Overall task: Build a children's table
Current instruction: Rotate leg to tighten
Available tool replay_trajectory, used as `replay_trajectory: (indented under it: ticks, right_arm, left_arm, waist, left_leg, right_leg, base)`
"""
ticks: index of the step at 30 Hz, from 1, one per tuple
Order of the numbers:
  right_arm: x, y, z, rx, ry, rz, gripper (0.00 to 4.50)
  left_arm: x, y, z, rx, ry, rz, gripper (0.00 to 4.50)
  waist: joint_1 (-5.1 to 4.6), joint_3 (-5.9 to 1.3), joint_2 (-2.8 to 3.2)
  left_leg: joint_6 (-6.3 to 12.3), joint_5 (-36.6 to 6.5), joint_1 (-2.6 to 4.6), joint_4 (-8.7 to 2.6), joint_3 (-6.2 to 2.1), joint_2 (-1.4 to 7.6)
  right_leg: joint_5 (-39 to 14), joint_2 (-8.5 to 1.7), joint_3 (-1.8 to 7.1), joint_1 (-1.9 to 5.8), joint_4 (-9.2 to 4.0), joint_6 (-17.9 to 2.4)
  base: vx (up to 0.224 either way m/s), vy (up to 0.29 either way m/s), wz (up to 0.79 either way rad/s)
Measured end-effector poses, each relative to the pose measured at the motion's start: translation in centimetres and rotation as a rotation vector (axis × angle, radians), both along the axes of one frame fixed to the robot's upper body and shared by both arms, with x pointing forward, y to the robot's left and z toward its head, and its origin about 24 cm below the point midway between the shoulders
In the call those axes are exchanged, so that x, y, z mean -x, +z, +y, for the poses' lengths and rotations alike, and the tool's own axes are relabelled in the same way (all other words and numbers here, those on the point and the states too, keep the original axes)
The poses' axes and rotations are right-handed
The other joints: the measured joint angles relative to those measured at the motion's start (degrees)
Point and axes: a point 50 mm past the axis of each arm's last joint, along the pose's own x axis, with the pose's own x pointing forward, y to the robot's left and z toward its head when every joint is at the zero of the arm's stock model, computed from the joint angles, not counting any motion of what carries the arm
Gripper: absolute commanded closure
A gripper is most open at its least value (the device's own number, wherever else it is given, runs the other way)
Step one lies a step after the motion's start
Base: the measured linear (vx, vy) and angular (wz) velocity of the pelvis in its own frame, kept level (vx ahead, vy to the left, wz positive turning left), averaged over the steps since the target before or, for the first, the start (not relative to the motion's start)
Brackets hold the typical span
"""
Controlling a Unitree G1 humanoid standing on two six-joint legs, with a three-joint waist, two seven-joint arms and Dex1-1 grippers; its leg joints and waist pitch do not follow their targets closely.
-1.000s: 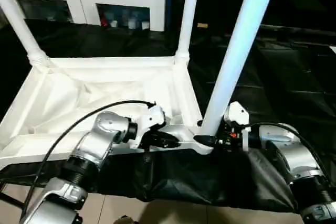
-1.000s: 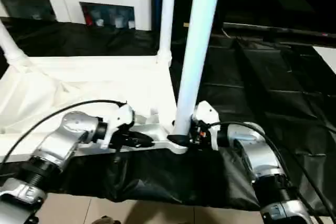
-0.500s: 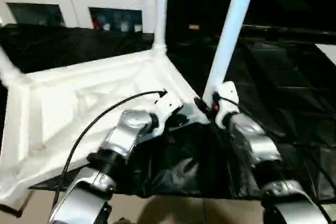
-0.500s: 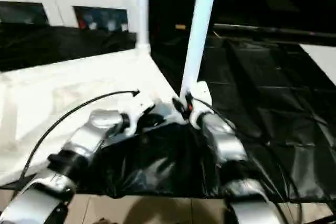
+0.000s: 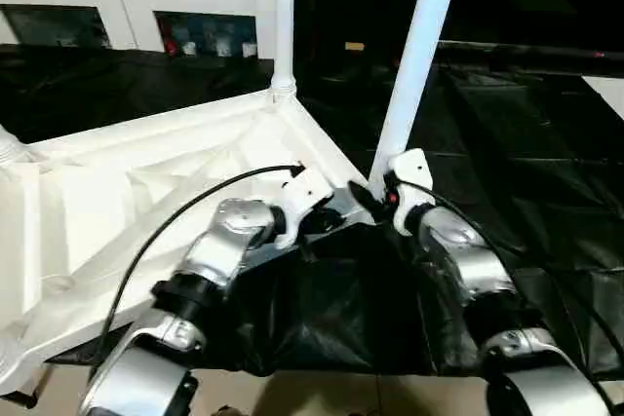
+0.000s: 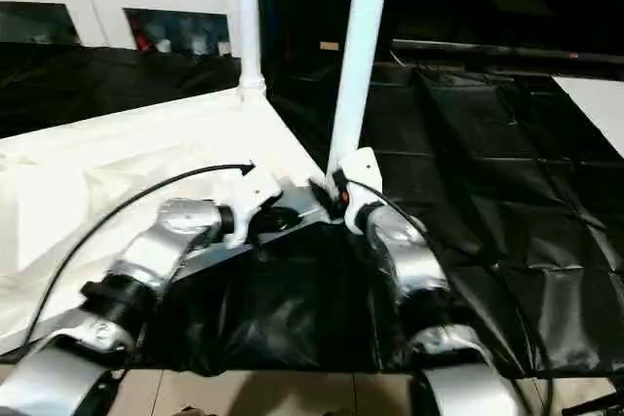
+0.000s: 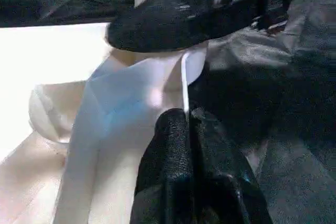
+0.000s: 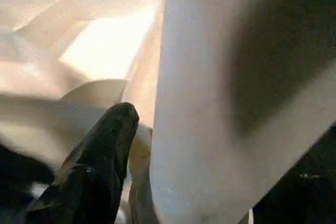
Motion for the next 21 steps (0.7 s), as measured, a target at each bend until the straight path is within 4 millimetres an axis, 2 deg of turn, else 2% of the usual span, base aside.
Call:
replay_trajectory:
  ticks: [7, 14, 16, 18, 21]
  right_arm:
    - [2.1, 0.3, -2.0, 0.060, 0.263, 0.013, 1.50]
    - [4.1, 0.5, -3.4, 0.082, 0.441, 0.062, 1.50]
    - [4.4, 0.7, -3.6, 0.093, 0.486, 0.081, 1.74]
    - [4.7, 0.8, -3.8, 0.101, 0.518, 0.103, 1.74]
    - [4.9, 0.9, -4.0, 0.100, 0.534, 0.119, 2.10]
  left_arm:
    - [0.8, 0.2, 1.5, 0.002, -0.119, 0.024, 4.50]
    - [1.7, 0.0, 2.3, -0.008, -0.216, 0.055, 4.50]
    - [1.8, 0.1, 2.5, -0.009, -0.240, 0.066, 4.50]
    - [2.1, 0.0, 2.6, -0.007, -0.262, 0.078, 4.50]
    - [2.2, 0.0, 2.7, -0.006, -0.278, 0.084, 4.50]
  waist:
    - [0.76, 0.00, 0.01]
    - [1.26, 0.00, 0.01]
    - [1.33, 0.00, 0.00]
    - [1.47, 0.00, -0.01]
    - [1.66, 0.00, -0.01]
  left_leg:
    - [0.14, -0.09, -0.03, -0.02, 0.05, 0.02]
    - [0.13, -0.09, 0.01, 0.02, 0.07, 0.02]
    - [0.13, -0.08, -0.01, 0.03, 0.06, 0.02]
    - [0.13, -0.09, 0.00, 0.04, 0.06, 0.02]
    - [0.13, -0.08, 0.00, 0.03, 0.06, 0.02]
  right_leg:
    - [-0.06, 0.01, 0.01, -0.04, -0.02, 0.05]
    - [-0.06, -0.01, 0.06, 0.16, -0.02, 0.06]
    - [-0.06, -0.01, 0.05, 0.16, -0.01, 0.06]
    - [-0.06, -0.01, 0.05, 0.17, -0.01, 0.07]
    - [-0.07, -0.01, 0.05, 0.17, -0.01, 0.07]
  base:
    - [0.000, 0.000, 0.00]
    - [0.000, 0.000, 0.00]
    - [0.000, 0.000, 0.00]
    - [0.000, 0.000, 0.00]
    - [0.000, 0.000, 0.00]
